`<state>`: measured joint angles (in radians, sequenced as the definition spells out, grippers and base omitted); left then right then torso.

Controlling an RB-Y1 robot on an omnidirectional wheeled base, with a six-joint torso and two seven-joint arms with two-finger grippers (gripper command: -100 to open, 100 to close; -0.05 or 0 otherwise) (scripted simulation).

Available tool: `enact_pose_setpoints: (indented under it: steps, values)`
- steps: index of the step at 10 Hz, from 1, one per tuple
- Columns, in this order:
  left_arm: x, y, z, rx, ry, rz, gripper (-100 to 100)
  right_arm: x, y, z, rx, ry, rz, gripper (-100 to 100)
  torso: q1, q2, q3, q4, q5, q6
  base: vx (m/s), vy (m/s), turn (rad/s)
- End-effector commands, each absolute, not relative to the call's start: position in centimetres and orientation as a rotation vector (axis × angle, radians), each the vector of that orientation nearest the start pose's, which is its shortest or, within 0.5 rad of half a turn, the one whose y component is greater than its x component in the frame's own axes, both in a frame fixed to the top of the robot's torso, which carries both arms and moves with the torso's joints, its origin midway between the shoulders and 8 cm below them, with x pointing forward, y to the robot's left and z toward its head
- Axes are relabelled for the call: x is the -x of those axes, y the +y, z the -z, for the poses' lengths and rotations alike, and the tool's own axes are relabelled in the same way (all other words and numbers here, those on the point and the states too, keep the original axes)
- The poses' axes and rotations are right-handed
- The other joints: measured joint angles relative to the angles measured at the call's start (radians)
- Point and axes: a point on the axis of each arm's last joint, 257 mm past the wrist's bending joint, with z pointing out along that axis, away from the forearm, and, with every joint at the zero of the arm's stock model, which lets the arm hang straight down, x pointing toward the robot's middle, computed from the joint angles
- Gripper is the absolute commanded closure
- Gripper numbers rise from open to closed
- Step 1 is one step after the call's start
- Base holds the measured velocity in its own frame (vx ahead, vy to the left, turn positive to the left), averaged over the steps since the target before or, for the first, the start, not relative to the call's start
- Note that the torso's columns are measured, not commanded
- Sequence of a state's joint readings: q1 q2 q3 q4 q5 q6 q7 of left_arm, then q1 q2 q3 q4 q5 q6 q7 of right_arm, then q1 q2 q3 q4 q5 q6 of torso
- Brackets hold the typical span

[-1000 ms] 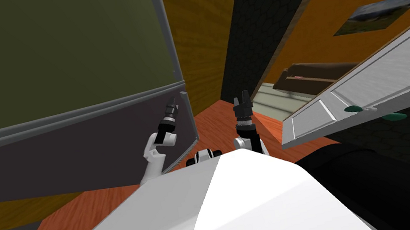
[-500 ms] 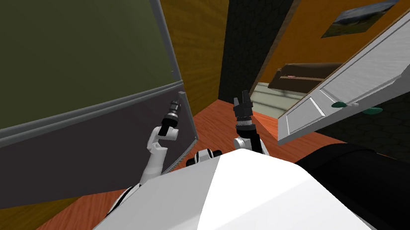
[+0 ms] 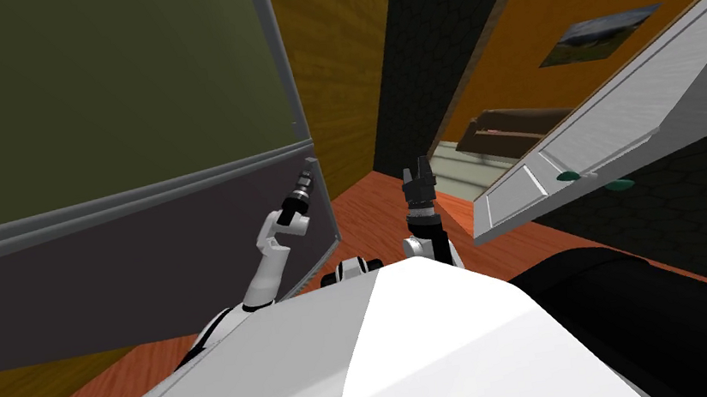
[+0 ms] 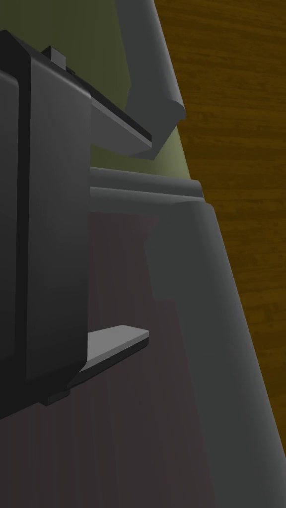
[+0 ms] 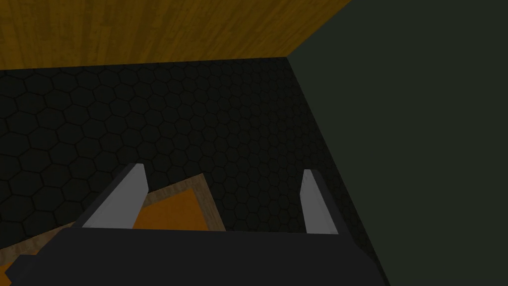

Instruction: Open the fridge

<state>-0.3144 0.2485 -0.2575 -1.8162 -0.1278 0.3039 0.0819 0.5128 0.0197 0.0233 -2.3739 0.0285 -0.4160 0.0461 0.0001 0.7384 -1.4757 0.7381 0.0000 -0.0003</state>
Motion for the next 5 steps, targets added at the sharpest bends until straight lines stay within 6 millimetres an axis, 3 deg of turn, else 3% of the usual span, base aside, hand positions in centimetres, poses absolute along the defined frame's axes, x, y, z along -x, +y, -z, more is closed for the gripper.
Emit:
enact_pose_setpoints:
  steps: [1,5]
  values:
    - [-58.8,9.7,4.2,0.665,1.404,1.204,-100,-33.9,-27.1,-4.6,-0.641,0.623,-1.258,0,0.0,0.0,0.0,0.0,0.0,0.0,-0.019,0.017,-0.037]
    - [-61.4,9.7,4.7,0.668,1.486,1.088,-100,-33.9,-27.1,-4.6,-0.641,0.623,-1.258,0,0.0,0.0,0.0,0.0,0.0,0.0,-0.028,0.021,-0.077]
